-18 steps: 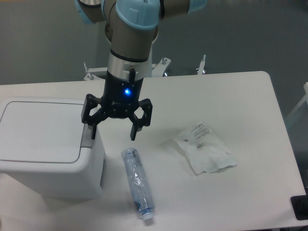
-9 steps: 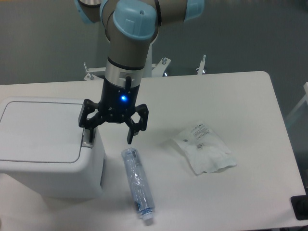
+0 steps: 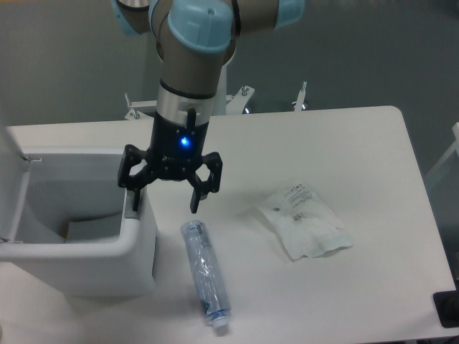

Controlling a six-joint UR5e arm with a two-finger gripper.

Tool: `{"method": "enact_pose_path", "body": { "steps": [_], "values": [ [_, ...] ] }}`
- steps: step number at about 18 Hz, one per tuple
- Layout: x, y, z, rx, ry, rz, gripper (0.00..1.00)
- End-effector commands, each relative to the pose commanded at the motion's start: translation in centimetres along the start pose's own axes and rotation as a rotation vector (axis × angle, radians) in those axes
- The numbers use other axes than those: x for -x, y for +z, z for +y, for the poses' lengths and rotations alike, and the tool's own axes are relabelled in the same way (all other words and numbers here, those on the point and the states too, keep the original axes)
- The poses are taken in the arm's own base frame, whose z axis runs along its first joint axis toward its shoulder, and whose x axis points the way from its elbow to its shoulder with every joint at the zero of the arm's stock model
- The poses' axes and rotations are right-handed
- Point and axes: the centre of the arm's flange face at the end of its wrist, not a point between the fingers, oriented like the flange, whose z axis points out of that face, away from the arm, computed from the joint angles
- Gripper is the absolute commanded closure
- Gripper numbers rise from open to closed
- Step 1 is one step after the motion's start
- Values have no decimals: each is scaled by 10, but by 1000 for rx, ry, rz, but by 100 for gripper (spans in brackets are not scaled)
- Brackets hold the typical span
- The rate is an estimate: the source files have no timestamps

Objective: Open the trash can
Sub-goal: 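Press the grey latch tab down to pop the lid open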

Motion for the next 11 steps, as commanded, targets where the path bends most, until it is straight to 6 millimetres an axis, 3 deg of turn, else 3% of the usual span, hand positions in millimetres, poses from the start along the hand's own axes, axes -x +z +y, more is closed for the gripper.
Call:
{"method": "enact_pose_path", "body": {
  "steps": [5, 8, 11],
  "values": [
    [40, -40, -15, -70, 10, -58, 0],
    [69, -44, -14, -38, 71, -222, 0],
    [83, -38, -10, 17, 180, -287, 0]
  ]
}}
